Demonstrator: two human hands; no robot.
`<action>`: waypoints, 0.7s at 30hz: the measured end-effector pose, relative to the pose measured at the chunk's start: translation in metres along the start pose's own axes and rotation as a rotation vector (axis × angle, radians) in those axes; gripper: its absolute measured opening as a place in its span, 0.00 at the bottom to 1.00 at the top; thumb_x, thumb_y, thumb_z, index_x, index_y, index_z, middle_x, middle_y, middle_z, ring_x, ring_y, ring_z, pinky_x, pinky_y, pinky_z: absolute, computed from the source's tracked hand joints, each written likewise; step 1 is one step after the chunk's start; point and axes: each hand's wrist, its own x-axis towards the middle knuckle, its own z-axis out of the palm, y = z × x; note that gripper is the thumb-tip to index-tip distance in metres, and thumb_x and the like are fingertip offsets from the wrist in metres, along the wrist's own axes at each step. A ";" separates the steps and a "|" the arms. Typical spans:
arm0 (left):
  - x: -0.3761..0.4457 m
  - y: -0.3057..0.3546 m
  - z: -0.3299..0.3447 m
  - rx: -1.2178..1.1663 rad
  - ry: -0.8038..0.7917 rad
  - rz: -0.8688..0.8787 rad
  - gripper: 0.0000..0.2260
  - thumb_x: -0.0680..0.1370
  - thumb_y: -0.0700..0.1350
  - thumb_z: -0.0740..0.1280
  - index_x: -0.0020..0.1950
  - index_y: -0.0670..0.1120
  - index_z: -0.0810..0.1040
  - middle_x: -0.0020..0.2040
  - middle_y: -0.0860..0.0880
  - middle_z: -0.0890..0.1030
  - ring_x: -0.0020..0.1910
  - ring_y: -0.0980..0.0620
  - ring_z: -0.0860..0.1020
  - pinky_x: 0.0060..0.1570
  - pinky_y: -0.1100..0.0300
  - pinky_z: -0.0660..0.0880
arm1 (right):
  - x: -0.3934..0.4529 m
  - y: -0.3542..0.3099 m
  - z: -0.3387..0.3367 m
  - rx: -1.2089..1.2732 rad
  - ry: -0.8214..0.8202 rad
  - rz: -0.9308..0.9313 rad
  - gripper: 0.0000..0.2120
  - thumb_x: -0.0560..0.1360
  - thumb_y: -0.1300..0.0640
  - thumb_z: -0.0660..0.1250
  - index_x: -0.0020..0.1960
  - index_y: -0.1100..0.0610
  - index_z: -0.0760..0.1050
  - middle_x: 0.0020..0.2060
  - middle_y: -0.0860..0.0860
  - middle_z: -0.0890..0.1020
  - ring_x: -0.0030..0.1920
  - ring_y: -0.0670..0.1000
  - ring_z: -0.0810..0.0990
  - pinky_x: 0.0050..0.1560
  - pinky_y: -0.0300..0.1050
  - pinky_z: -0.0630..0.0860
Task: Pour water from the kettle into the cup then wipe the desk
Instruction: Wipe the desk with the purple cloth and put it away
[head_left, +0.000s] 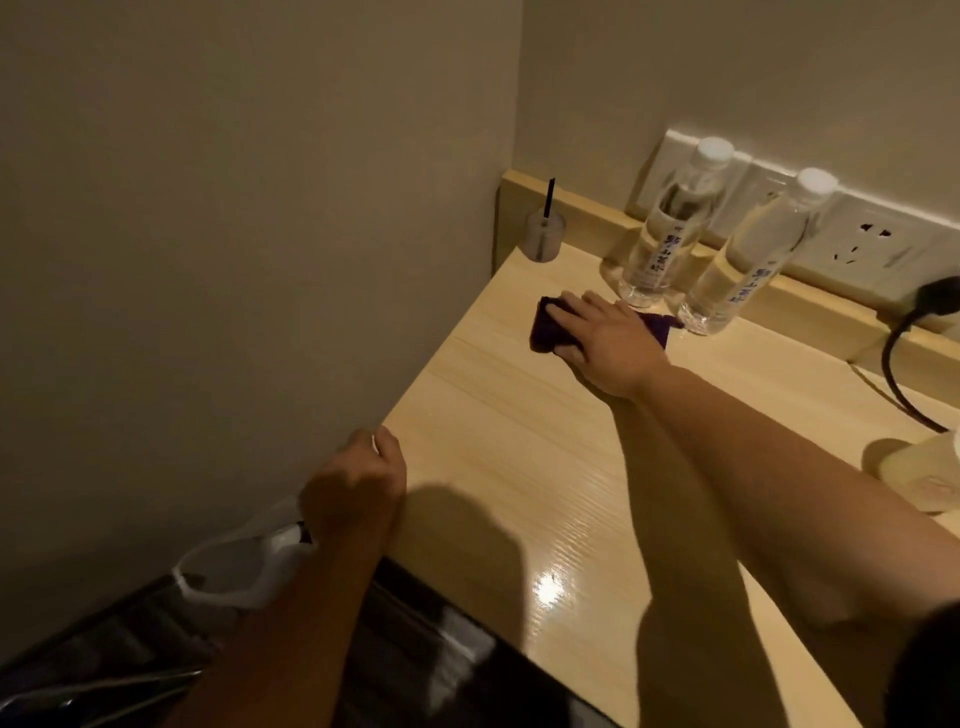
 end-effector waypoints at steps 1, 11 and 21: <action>0.000 -0.001 0.000 0.001 -0.028 -0.002 0.23 0.80 0.58 0.46 0.47 0.44 0.74 0.35 0.48 0.74 0.34 0.45 0.72 0.36 0.54 0.67 | 0.005 0.002 0.008 -0.007 -0.018 0.001 0.27 0.80 0.43 0.52 0.77 0.50 0.54 0.76 0.52 0.58 0.74 0.58 0.55 0.71 0.56 0.53; 0.004 0.001 0.003 0.038 0.001 -0.007 0.26 0.80 0.57 0.46 0.54 0.43 0.77 0.49 0.37 0.81 0.46 0.36 0.78 0.44 0.49 0.71 | -0.131 -0.041 0.031 0.085 -0.008 -0.069 0.26 0.80 0.43 0.52 0.75 0.52 0.60 0.74 0.53 0.64 0.74 0.57 0.59 0.71 0.56 0.53; -0.005 0.009 -0.008 -0.012 -0.049 -0.013 0.26 0.81 0.56 0.47 0.64 0.39 0.73 0.62 0.34 0.75 0.59 0.34 0.73 0.58 0.43 0.69 | -0.346 -0.155 0.045 0.170 -0.045 0.058 0.29 0.66 0.58 0.76 0.67 0.56 0.74 0.66 0.55 0.75 0.67 0.58 0.72 0.65 0.60 0.64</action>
